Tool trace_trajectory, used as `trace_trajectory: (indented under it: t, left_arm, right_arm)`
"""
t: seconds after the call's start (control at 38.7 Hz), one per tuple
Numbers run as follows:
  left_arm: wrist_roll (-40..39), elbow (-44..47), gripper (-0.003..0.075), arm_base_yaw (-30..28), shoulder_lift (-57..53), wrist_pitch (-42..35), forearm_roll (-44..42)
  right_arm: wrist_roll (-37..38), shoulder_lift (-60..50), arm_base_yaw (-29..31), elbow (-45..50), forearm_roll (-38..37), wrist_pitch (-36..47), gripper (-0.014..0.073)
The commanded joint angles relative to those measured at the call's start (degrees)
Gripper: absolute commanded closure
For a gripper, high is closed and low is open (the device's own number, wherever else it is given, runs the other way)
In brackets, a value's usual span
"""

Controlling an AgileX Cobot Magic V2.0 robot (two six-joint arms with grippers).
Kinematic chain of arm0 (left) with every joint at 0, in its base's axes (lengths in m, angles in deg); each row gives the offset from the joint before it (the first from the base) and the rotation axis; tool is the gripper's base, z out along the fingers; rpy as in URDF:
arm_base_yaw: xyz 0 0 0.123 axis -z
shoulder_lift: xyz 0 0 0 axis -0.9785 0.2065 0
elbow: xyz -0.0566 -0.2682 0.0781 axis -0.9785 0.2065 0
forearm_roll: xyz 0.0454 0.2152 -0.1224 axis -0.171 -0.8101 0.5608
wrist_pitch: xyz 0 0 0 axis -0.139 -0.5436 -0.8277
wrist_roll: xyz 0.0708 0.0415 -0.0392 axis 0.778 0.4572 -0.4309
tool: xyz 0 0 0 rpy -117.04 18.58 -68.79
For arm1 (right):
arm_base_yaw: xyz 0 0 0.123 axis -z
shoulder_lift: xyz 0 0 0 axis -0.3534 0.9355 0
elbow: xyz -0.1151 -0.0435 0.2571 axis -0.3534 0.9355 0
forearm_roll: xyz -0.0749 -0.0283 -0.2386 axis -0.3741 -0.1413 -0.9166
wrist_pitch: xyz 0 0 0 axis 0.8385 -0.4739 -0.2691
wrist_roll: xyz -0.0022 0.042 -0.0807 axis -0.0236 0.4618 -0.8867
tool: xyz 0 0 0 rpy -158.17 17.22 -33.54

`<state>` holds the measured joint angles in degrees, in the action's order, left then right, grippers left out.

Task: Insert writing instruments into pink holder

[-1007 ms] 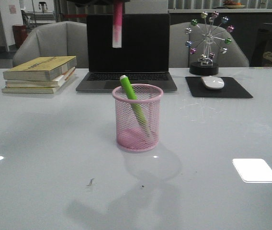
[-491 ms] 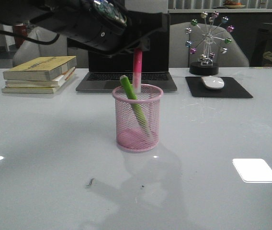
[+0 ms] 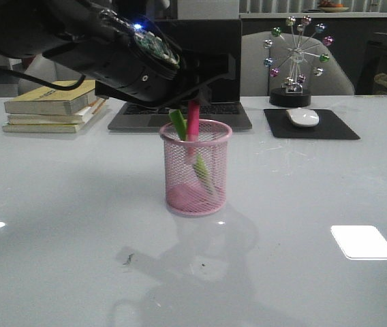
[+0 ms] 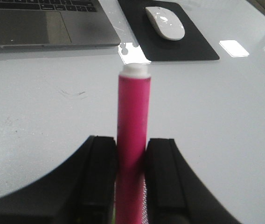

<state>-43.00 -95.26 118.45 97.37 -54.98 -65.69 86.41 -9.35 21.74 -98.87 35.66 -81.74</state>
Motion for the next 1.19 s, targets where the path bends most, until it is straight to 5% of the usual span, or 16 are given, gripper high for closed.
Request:
trace_trajectory:
  t: [0.0, 0.1, 0.49, 0.96, 1.16]
  left_arm:
    - [-0.43, -1.49, 0.0309, 0.49, -3.41, -3.51, -0.49]
    - [-0.43, -1.49, 0.0249, 0.49, -4.70, -3.20, -0.49]
    - [-0.43, -1.49, 0.0328, -7.25, -19.83, 5.78, -21.48]
    - [-0.43, -0.31, 0.0339, -26.10, -47.36, 31.10, -28.11]
    - [-0.43, 8.62, 0.0339, -31.86, -55.78, 33.19, -28.11]
  right_arm:
    - [-0.12, -0.64, 0.50, -1.61, -1.20, 3.30, 0.0223]
    - [-0.12, -0.64, 0.50, -1.61, -1.20, 3.30, 0.0223]
    - [-0.12, -0.64, 0.50, -1.61, -1.14, 3.60, 0.0223]
    - [-0.12, -0.64, 0.50, -1.67, 1.53, 6.18, 0.0223]
    - [-0.12, -0.64, 0.50, -1.67, 2.70, 6.18, 0.0223]
